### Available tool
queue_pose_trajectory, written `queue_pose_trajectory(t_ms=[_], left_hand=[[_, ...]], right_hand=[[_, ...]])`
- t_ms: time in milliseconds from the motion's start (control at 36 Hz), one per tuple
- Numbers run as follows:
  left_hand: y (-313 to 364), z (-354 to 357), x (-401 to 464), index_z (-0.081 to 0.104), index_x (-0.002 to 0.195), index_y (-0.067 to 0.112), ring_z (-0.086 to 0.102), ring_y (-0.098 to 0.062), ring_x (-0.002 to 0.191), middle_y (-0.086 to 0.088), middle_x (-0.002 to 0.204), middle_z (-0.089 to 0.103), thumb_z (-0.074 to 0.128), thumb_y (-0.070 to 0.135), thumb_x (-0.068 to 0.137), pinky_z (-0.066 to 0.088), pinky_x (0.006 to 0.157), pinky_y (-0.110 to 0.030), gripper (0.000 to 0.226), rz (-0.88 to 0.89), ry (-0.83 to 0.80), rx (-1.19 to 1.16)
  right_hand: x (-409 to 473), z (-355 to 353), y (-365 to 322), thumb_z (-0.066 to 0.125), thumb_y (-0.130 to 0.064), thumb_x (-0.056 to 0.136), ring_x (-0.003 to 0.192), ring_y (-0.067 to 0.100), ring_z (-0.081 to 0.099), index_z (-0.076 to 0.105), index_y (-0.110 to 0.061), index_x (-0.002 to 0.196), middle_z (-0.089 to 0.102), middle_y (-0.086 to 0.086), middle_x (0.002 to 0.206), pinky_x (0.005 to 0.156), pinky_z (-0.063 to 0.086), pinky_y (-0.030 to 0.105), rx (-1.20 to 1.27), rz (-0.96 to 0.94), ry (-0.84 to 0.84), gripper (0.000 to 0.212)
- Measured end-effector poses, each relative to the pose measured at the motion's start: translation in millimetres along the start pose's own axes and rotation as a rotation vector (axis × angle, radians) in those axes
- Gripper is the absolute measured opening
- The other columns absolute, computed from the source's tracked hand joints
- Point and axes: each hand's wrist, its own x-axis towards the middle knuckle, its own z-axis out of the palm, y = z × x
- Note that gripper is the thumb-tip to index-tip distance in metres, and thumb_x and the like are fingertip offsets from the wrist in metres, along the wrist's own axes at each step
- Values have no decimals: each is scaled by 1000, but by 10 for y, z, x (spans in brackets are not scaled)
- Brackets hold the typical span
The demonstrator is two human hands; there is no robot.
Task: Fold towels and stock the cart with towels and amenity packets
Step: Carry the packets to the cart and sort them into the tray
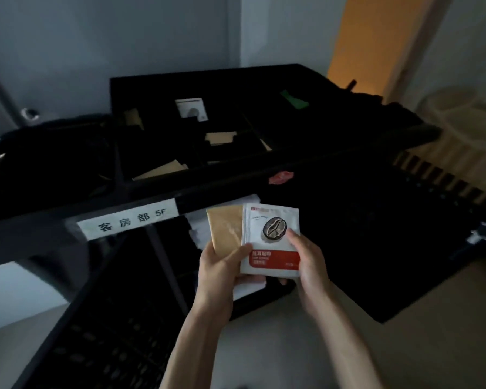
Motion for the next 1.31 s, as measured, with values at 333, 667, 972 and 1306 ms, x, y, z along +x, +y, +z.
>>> queue_pose_trajectory(t_ms=[333,667,972,1306], left_hand=[[595,-91,1177,59,119,9,74,-34,85,-16,103,74,68,9,91,57,54,-31,30,149,13,-70],[963,-311,1881,58,119,12,74,-35,87,-14,103,74,69,9,90,57,52,-34,31,237,90,-24],[1196,-92,2558,61,113,14,75,-31,83,-11,97,76,71,8,89,56,50,-32,27,324,355,52],[1735,-79,3582,58,122,12,73,-33,83,-17,106,70,62,3,92,57,51,-34,32,332,582,164]], right_hand=[[1215,667,-523,58,-32,97,62,16,69,74,-14,97,74,5,80,42,46,21,-89,-89,-126,25],[2140,1017,-839,62,-40,87,93,28,73,74,-25,102,75,11,104,73,59,32,-167,-130,-353,24],[3114,1282,-1028,65,-28,92,90,28,75,75,-25,100,77,9,100,70,58,34,-142,-77,-488,13],[4602,1847,-1511,58,-16,96,80,18,74,69,-14,103,76,3,93,64,58,29,-194,-138,-355,13]])
